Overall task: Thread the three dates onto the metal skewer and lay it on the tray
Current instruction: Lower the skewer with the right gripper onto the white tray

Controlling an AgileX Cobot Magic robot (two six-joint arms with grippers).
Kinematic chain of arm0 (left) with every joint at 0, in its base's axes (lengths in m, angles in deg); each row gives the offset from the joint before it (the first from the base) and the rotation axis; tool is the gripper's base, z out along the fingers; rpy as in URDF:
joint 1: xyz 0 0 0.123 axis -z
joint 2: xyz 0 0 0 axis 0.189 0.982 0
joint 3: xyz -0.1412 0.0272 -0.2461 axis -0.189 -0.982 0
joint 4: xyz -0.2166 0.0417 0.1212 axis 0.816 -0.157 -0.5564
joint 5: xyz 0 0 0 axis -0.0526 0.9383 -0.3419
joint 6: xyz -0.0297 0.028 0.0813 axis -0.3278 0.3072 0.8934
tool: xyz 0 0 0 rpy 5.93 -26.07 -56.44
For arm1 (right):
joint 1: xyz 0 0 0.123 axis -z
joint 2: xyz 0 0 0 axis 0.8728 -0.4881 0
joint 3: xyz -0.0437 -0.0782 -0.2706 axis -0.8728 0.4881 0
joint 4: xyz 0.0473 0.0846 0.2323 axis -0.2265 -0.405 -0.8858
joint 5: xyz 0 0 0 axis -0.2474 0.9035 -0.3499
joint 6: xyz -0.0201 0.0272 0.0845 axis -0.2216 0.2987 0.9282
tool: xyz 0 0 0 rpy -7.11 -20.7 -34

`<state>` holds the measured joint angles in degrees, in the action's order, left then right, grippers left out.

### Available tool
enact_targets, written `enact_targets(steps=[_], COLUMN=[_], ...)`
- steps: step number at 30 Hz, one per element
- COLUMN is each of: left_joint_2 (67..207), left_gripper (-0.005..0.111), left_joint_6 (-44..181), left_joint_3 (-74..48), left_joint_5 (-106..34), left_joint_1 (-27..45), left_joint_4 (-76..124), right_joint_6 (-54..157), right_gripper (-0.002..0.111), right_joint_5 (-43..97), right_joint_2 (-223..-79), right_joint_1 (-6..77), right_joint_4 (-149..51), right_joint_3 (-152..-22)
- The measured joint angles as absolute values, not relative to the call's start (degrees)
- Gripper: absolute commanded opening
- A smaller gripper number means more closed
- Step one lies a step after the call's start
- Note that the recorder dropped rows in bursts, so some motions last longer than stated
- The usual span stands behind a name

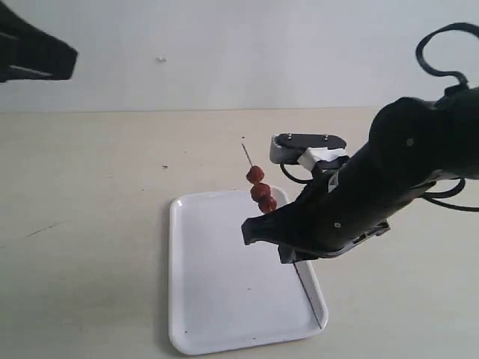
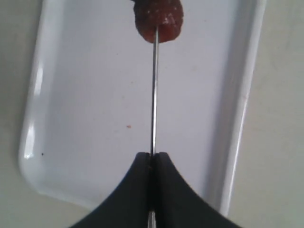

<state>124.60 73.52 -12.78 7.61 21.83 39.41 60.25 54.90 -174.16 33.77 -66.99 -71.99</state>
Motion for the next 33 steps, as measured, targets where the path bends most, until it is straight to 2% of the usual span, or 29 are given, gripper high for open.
enact_targets(steps=[5, 10, 14, 21, 33], left_joint_2=[109.07, 94.84, 90.43, 90.19, 90.19], left_gripper=[0.000, 0.000, 0.000, 0.000, 0.000], left_joint_6=[66.35, 61.48, 61.48, 61.48, 61.48], left_joint_3=[-25.96, -33.94, -34.04, -34.04, -34.04], left_joint_5=[2.21, 2.19, 2.84, 6.28, 6.28], left_joint_1=[21.83, 21.83, 21.83, 21.83, 21.83], left_joint_4=[39.41, 39.53, 39.53, 38.65, 38.42], right_joint_6=[68.86, 92.11, 100.59, 102.83, 103.05], right_gripper=[0.000, 0.000, 0.000, 0.000, 0.038], right_joint_5=[50.26, 51.30, 50.53, 50.64, 48.96], right_joint_2=[-180.09, -184.76, -186.39, -187.48, -187.61], right_joint_1=[29.55, 23.62, 22.18, 22.18, 22.18], right_joint_4=[-61.20, -42.42, -38.97, -38.26, -38.04], right_joint_3=[-73.03, -76.56, -77.52, -77.66, -77.66])
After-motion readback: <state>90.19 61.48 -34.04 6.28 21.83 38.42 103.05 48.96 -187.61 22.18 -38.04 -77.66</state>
